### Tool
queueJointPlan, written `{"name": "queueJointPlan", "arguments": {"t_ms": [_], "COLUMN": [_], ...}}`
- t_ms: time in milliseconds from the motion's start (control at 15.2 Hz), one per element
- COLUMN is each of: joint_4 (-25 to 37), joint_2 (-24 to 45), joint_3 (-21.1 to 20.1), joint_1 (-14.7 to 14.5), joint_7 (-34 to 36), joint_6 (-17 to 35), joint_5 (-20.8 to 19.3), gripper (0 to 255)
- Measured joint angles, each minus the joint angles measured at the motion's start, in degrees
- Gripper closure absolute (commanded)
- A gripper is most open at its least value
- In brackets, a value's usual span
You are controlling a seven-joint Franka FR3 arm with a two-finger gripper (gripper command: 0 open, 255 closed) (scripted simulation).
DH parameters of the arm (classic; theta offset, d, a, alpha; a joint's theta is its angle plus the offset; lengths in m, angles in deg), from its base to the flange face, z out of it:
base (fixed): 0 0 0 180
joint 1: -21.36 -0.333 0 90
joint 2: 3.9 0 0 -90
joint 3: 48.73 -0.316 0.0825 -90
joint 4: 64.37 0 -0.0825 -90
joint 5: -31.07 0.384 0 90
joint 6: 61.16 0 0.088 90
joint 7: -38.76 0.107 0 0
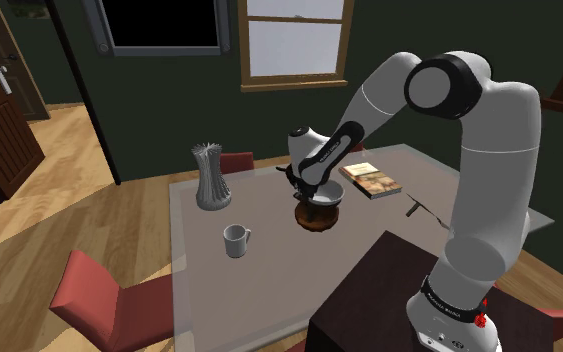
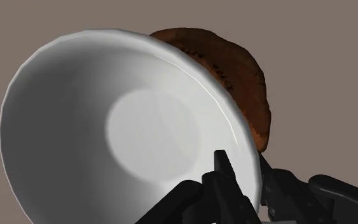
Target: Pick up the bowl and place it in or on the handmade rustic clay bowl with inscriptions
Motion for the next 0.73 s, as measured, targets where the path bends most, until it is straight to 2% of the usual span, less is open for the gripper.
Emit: {"name": "queueJointPlan", "arguments": {"t_ms": [528, 594, 726], "joint_4": [-0.09, -0.09, -0.08], "joint_2": [1.57, 1.58, 1.57], "joint_3": [0.34, 0.34, 0.34], "joint_1": [-0.12, -0.12, -0.12], "joint_7": [0.84, 0.85, 0.85], "joint_6": [1.62, 1.62, 1.63], "joint_5": [-0.77, -0.77, -0.78], "gripper": [255, 0, 0]}}
